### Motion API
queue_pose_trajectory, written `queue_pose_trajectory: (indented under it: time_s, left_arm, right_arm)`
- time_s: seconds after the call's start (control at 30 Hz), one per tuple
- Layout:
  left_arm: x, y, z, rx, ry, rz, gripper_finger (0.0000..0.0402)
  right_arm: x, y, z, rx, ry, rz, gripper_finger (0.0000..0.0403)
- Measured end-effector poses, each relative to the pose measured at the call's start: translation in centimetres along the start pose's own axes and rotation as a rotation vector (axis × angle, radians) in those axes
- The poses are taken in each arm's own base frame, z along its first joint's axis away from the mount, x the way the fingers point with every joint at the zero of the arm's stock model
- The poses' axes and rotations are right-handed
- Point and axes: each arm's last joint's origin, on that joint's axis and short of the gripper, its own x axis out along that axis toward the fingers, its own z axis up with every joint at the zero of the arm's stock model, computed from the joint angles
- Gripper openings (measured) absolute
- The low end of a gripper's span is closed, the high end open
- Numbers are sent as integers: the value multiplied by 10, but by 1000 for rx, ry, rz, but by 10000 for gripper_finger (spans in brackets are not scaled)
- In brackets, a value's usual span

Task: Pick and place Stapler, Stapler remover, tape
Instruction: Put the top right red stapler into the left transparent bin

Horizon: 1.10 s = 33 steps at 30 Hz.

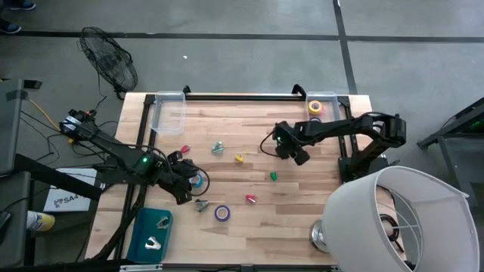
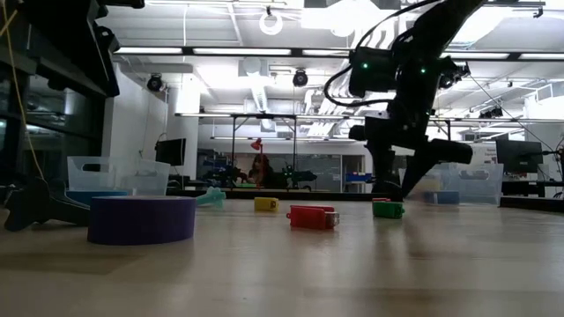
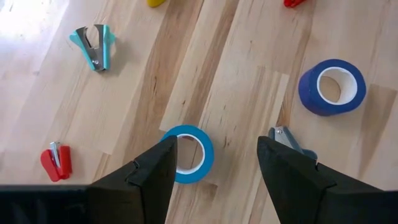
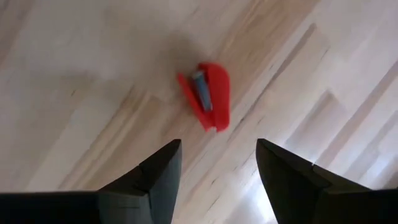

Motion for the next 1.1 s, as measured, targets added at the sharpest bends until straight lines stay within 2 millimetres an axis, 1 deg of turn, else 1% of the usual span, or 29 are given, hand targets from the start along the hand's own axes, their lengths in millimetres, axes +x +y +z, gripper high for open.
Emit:
queue_pose_trajectory:
  time_s: [0.13,0.47,0.77,1.1]
  left_arm:
    - [0,0,0,0,-1,1,218]
    - [0,0,0,-4,-1,2,218]
    - [0,0,0,-11,0,3,218]
    - [0,0,0,-35,1,4,218]
  right_arm:
    - [1,-4,-2,0,-76,33,197]
    - [3,-10,-10,-19,-128,65,197]
    - [17,-11,-8,-45,-120,73,197]
    - [25,-13,-8,-45,-123,84,197]
